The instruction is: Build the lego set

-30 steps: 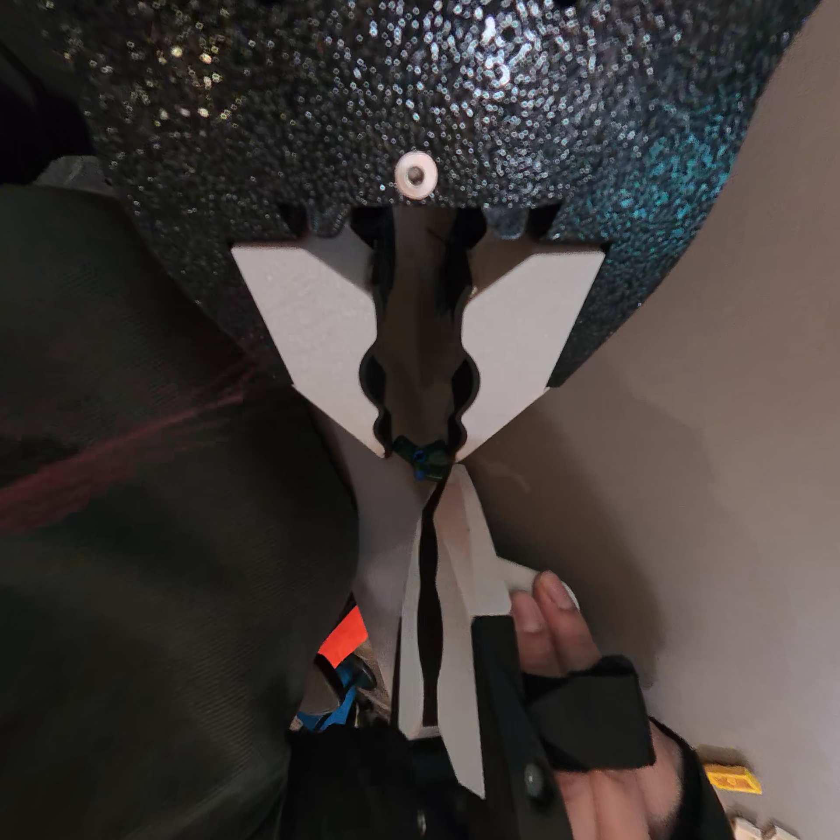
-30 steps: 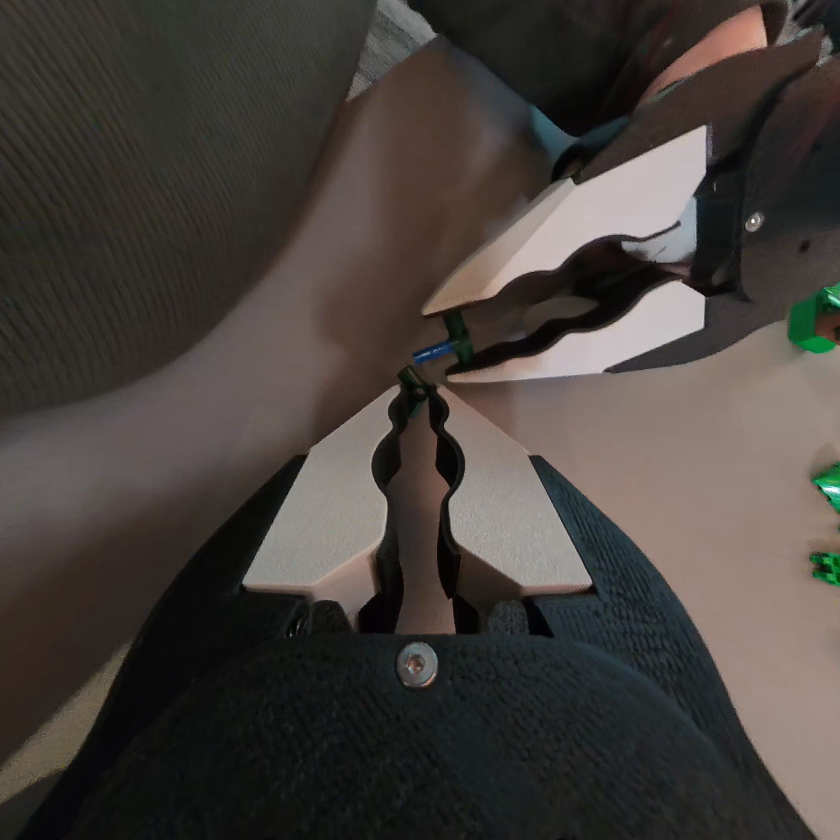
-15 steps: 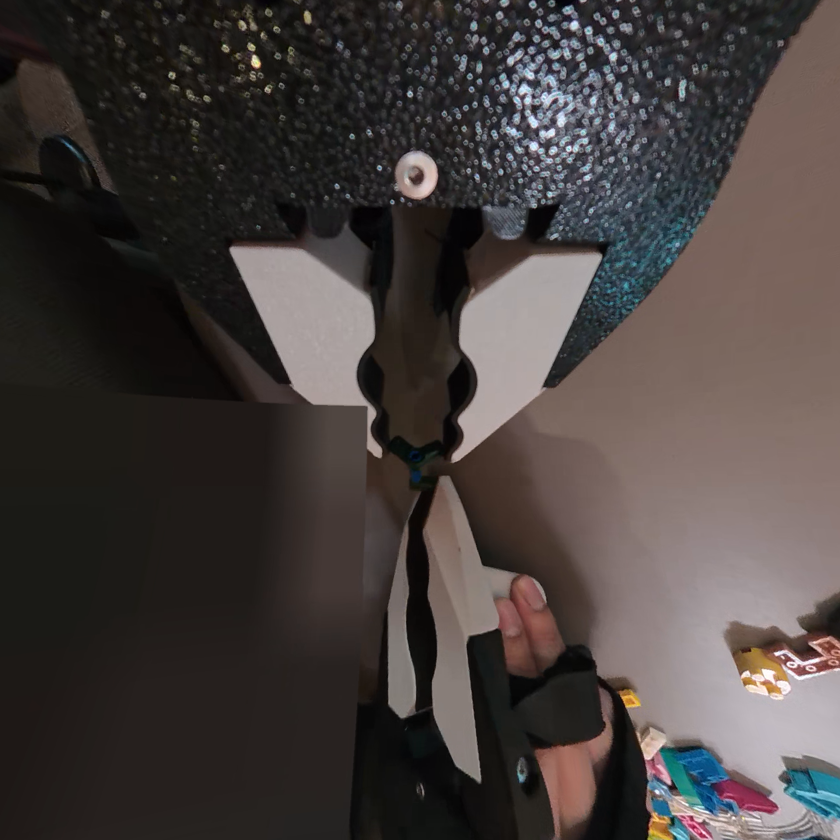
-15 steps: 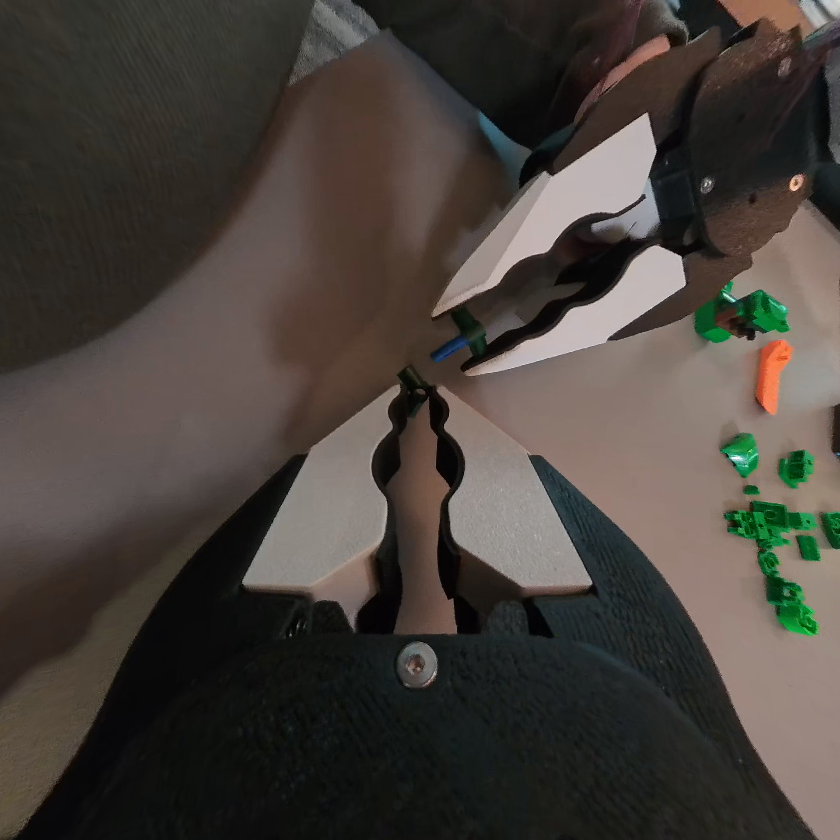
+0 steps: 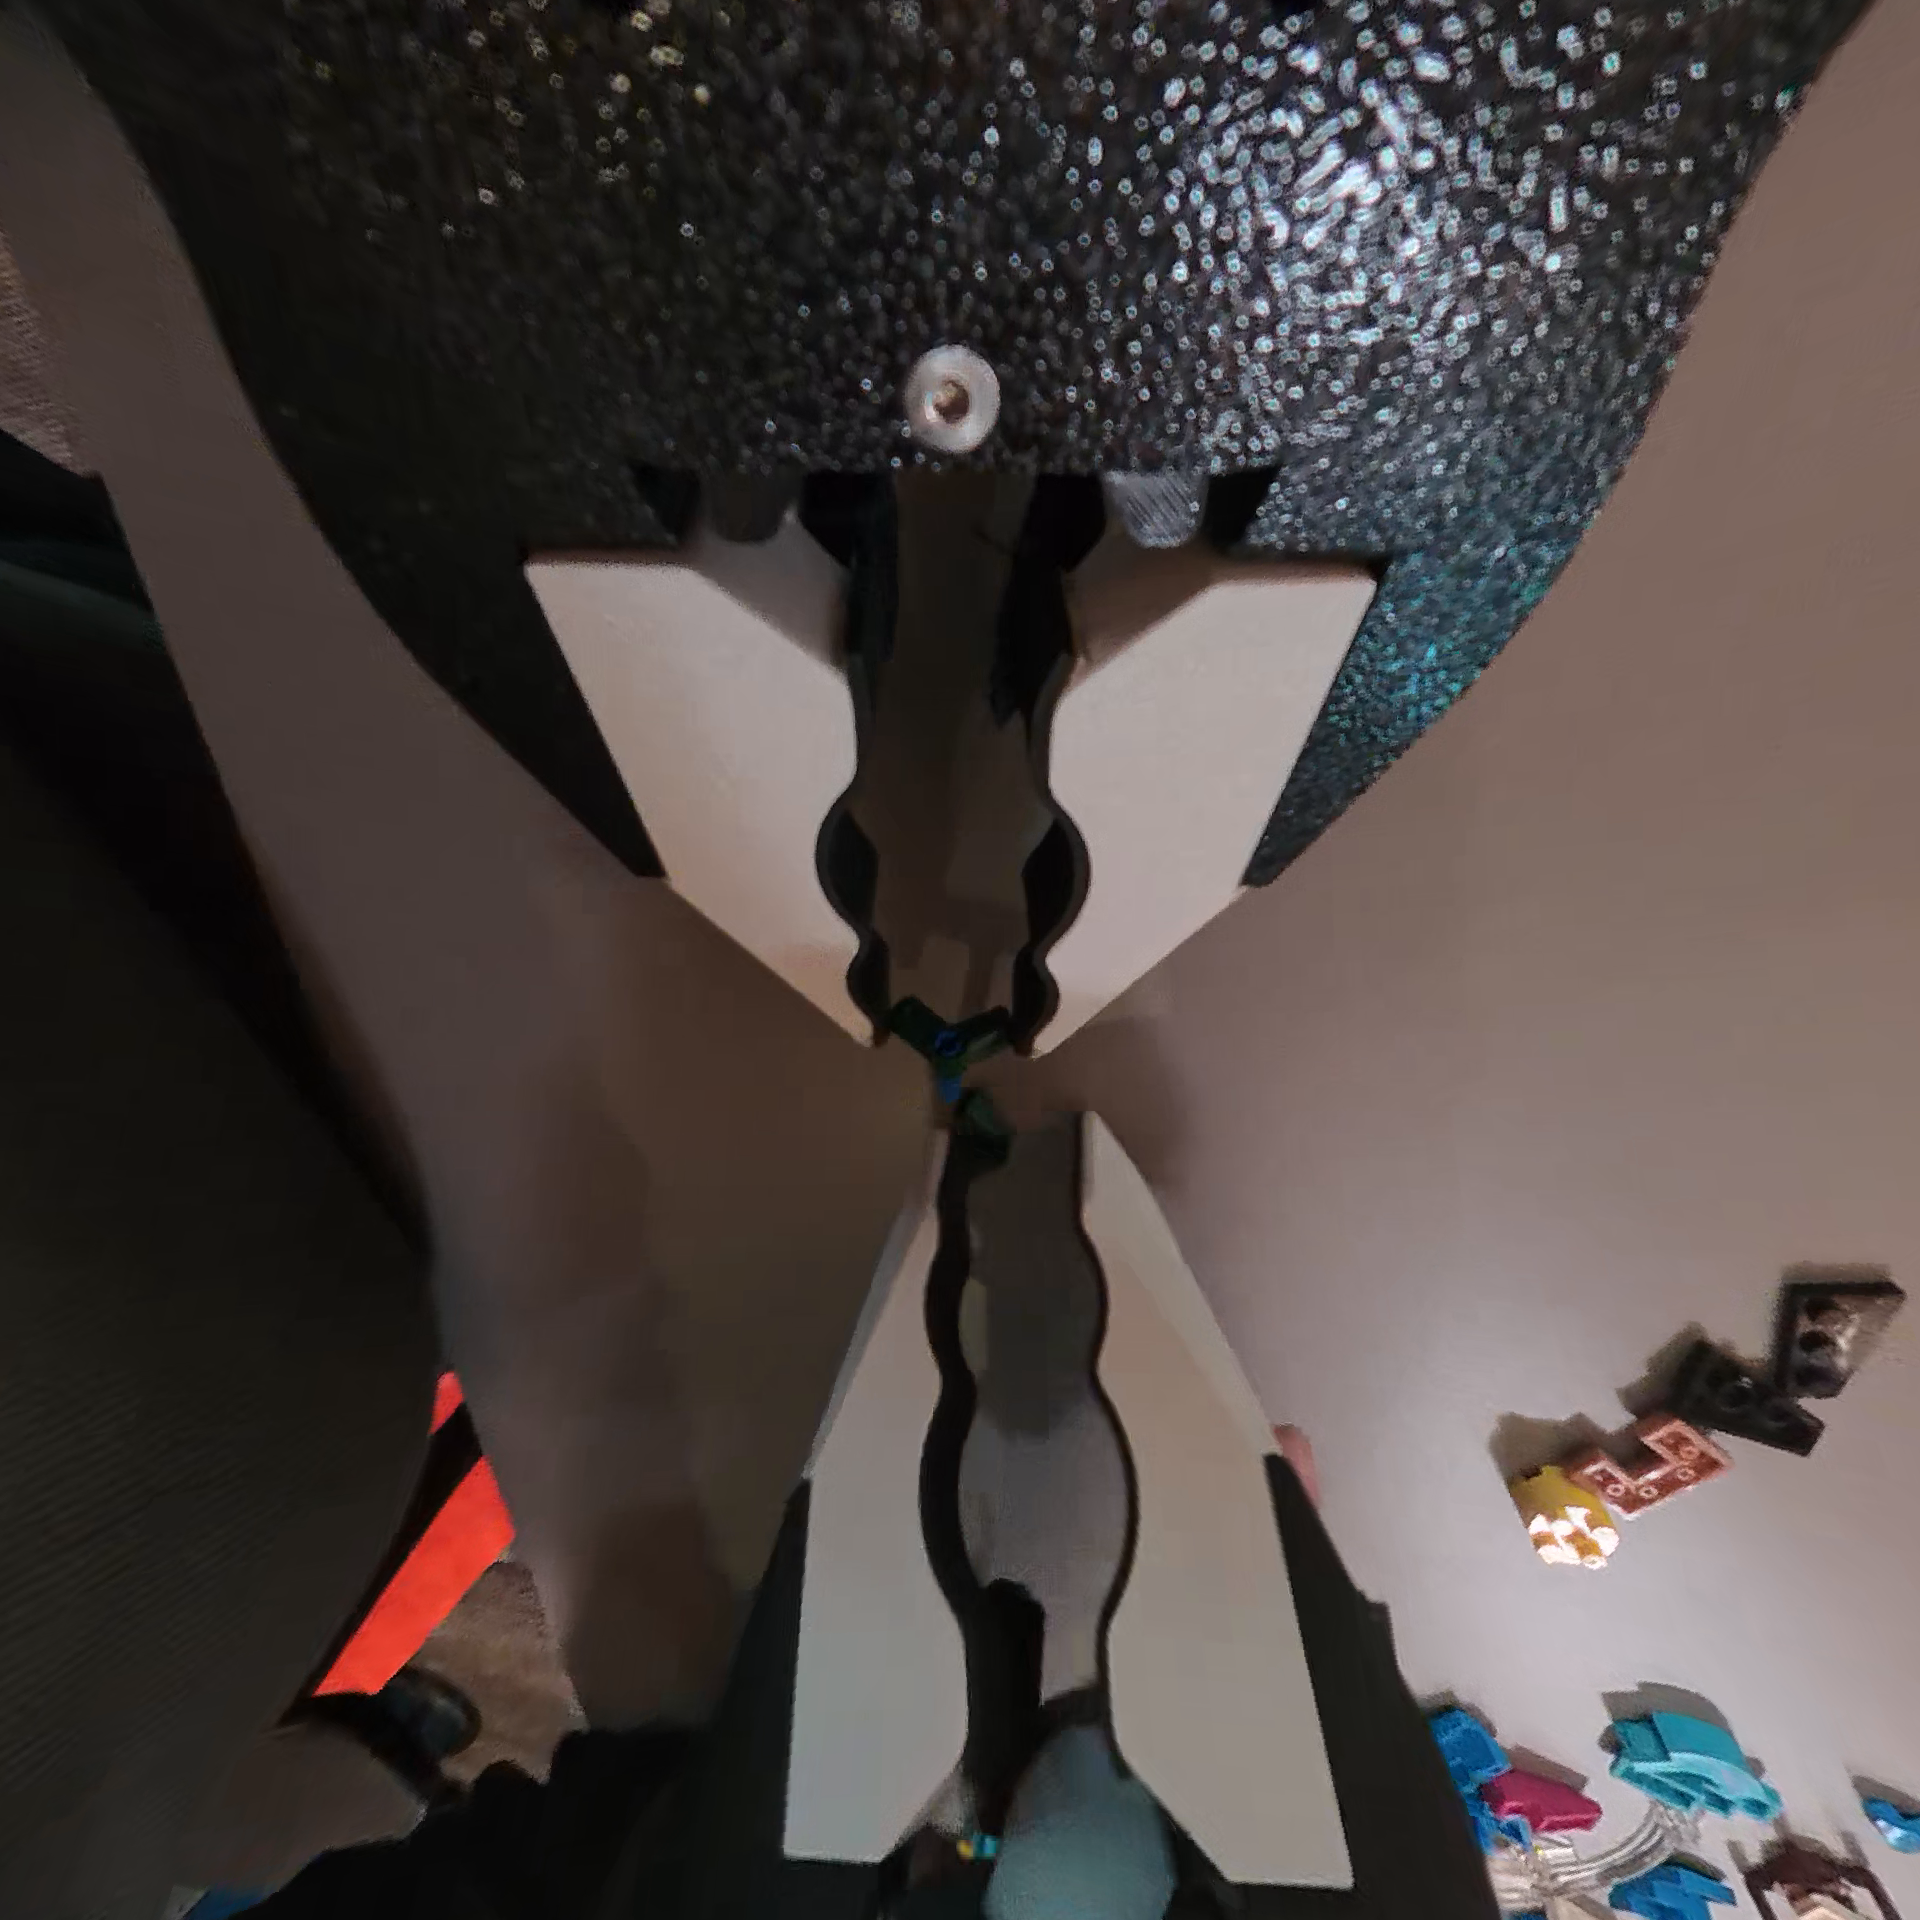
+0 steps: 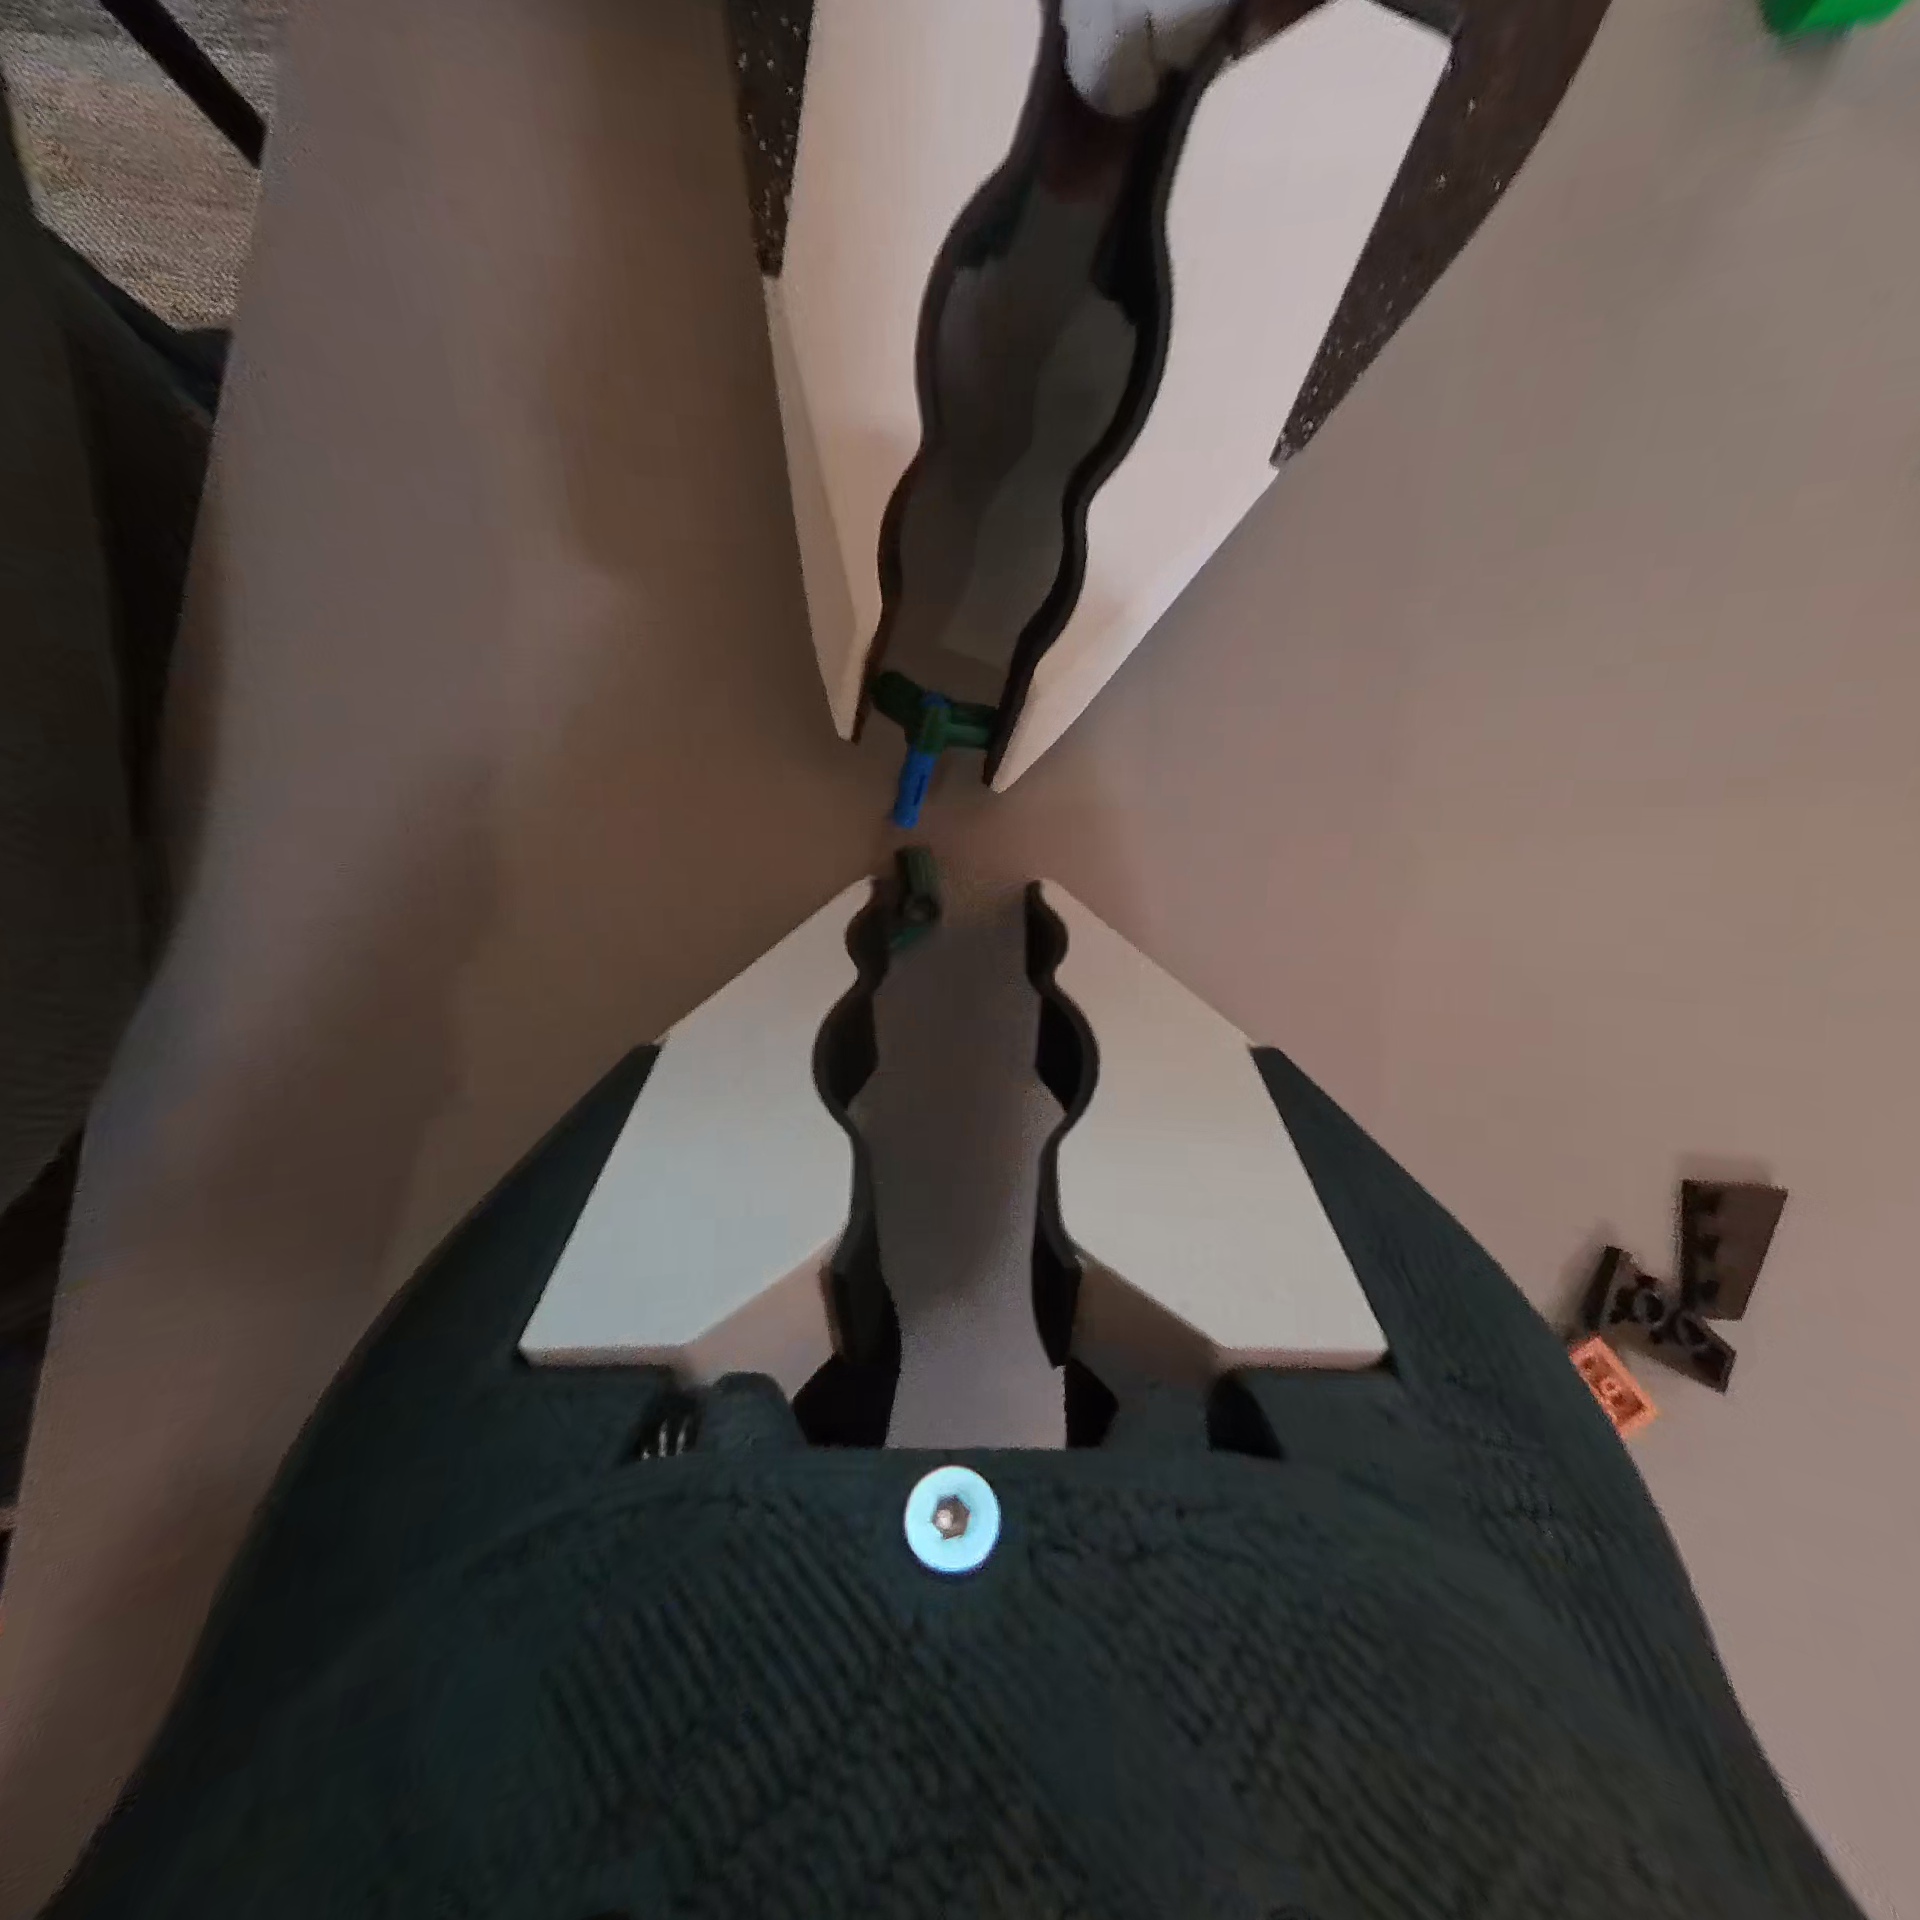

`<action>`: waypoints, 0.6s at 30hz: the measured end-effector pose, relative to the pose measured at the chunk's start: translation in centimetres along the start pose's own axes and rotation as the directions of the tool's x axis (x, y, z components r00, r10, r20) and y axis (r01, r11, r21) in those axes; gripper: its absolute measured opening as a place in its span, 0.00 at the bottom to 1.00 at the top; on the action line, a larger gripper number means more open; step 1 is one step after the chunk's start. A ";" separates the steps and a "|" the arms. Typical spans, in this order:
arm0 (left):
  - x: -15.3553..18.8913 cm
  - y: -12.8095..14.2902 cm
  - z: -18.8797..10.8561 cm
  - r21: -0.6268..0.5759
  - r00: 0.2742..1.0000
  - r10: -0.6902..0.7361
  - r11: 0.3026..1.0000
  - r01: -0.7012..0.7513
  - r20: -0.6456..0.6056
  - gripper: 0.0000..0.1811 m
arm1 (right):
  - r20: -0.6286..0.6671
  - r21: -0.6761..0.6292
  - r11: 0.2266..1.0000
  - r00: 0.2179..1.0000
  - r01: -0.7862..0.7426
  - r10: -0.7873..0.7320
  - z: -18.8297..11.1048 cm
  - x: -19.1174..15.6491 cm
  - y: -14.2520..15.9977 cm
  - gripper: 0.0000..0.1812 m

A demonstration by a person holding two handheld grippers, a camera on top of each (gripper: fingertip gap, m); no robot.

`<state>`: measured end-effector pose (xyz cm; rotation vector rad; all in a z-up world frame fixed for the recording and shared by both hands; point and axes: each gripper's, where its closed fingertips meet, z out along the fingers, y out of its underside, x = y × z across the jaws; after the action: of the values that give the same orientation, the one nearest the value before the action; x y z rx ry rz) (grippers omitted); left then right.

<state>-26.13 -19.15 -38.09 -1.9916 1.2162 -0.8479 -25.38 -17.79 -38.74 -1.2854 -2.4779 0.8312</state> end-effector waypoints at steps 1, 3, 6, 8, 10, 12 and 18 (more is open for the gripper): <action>-0.1 -0.1 -0.1 0.002 1.000 0.012 1.000 -0.012 0.014 0.12 | -0.005 0.002 1.000 1.000 -0.007 0.007 -0.1 0.0 -0.1 0.16; -0.4 -0.4 -0.4 0.012 0.998 0.036 0.999 -0.037 0.042 0.12 | -0.011 0.034 0.999 1.000 -0.018 0.019 -0.6 -0.1 -0.5 0.19; -1.0 -0.7 -0.9 0.031 0.993 0.069 0.997 -0.072 0.092 0.12 | -0.042 0.107 0.993 0.998 -0.049 0.054 -1.6 -0.2 -1.2 0.18; -1.4 -0.9 -1.1 0.043 0.989 0.089 0.995 -0.095 0.118 0.12 | -0.071 0.125 0.989 0.994 -0.077 0.086 -1.7 -0.3 -0.8 0.18; -1.3 -1.3 -1.3 0.058 0.985 0.118 0.990 -0.127 0.125 0.12 | -0.087 0.112 0.988 0.990 -0.105 0.115 -1.5 -0.6 -0.1 0.18; -1.1 -1.6 -1.3 0.070 0.983 0.128 0.988 -0.138 0.131 0.12 | -0.113 0.135 0.984 0.985 -0.112 0.128 -1.5 -0.6 0.2 0.18; -0.5 -2.9 -1.3 0.086 0.971 0.181 0.977 -0.196 0.155 0.12 | -0.163 0.303 0.953 0.983 -0.031 0.084 -2.5 -0.4 -1.9 0.13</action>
<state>-25.93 -17.95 -35.12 -1.7915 1.2304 -0.6446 -25.31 -18.04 -35.62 -1.2660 -2.0925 1.0160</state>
